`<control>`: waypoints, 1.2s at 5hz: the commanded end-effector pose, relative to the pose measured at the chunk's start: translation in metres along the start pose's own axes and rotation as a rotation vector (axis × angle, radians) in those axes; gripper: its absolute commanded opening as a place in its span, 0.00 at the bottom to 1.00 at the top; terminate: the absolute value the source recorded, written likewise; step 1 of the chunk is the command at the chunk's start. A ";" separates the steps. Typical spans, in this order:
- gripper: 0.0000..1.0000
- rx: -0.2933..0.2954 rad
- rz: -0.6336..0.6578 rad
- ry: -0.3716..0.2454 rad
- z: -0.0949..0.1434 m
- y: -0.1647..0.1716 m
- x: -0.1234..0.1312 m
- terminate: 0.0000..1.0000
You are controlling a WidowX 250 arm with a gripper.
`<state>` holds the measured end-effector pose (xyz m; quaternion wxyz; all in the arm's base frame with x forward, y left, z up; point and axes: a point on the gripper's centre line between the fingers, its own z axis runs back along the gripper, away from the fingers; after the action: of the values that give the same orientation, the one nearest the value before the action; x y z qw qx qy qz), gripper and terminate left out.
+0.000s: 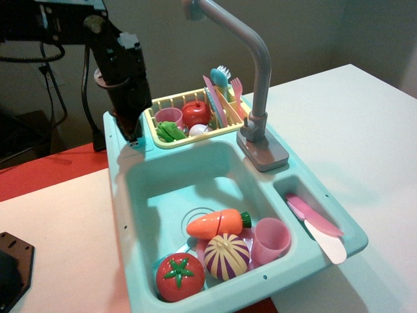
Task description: Put cup from counter to sink
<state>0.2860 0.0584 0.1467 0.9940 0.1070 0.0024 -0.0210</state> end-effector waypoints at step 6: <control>0.00 -0.052 -0.161 -0.111 -0.016 -0.120 0.050 0.00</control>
<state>0.3265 -0.0587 0.0908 0.9897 0.0816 -0.0217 -0.1154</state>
